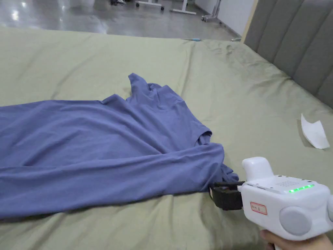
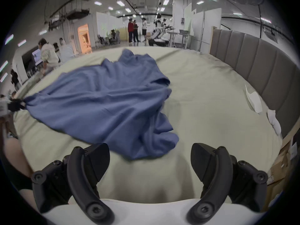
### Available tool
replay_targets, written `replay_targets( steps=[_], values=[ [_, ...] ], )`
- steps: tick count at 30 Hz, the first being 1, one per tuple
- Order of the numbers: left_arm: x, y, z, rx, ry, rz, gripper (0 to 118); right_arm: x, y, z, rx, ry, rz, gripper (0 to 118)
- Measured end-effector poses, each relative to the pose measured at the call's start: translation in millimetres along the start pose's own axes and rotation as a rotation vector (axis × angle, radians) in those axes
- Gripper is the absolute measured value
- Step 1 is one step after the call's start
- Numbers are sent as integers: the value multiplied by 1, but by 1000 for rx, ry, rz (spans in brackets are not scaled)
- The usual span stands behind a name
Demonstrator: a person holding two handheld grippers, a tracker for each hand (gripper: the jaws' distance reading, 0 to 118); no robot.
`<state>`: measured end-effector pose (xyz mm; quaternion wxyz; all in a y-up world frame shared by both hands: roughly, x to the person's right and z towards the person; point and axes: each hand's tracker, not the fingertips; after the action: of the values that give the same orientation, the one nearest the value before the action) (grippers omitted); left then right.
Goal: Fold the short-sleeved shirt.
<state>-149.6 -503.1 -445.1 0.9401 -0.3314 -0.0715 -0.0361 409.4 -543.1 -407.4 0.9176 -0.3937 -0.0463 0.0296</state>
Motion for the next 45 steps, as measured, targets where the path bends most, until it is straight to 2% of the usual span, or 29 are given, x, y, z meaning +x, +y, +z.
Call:
replay_targets(
  steps=[1,3,4,5,6,9,13,22,26,30,33,34,35,36,37,38,41,42,43,44,45],
  values=[
    [1,1,-1,-4,1,-6,6,2,2,-7,-2,13,-1,77],
    [3,1,0,-13,-2,-12,6,9,3,-4,91,133,-68,60],
    [4,0,1,-16,-2,-15,6,9,5,-4,95,131,-70,50],
    [1,1,0,-17,-3,-17,6,9,6,-5,96,149,-72,21],
    [0,2,1,-19,-5,-20,6,8,7,-6,83,151,-72,15],
    [-8,8,5,-13,-21,-5,6,9,8,-3,66,139,-62,14],
    [-20,17,24,29,-70,61,6,25,9,30,137,197,-129,14],
    [-49,1,67,14,-166,117,7,19,-11,117,151,220,-77,14],
    [-50,-31,72,-41,-206,119,7,18,-44,124,86,185,-15,14],
    [-45,-59,70,-87,-206,109,7,12,-71,118,38,147,3,15],
    [-42,-70,71,-96,-206,122,10,8,-77,117,41,108,-23,34],
    [-41,-73,74,-81,-182,127,13,9,-79,116,19,45,-29,43],
    [-42,-74,77,-59,-135,122,30,10,-80,116,6,-1,-36,79],
    [-44,-74,80,-49,-102,121,63,10,-78,121,13,-22,-53,109],
    [-47,-74,85,-41,-91,132,110,14,-77,130,49,-14,-80,118],
    [-51,-72,92,-14,-93,154,118,17,-74,137,72,-19,-103,118],
    [-60,-50,114,74,-157,284,118,30,-55,157,152,0,-223,118],
    [-60,-40,120,117,-192,291,114,29,-46,163,196,31,-236,115],
    [-56,-26,125,157,-185,269,91,25,-34,171,254,63,-247,96],
    [-51,-13,126,182,-152,244,56,20,-24,176,307,103,-244,49],
    [-45,1,126,205,-108,199,11,12,-11,177,331,110,-207,2]
  ],
)
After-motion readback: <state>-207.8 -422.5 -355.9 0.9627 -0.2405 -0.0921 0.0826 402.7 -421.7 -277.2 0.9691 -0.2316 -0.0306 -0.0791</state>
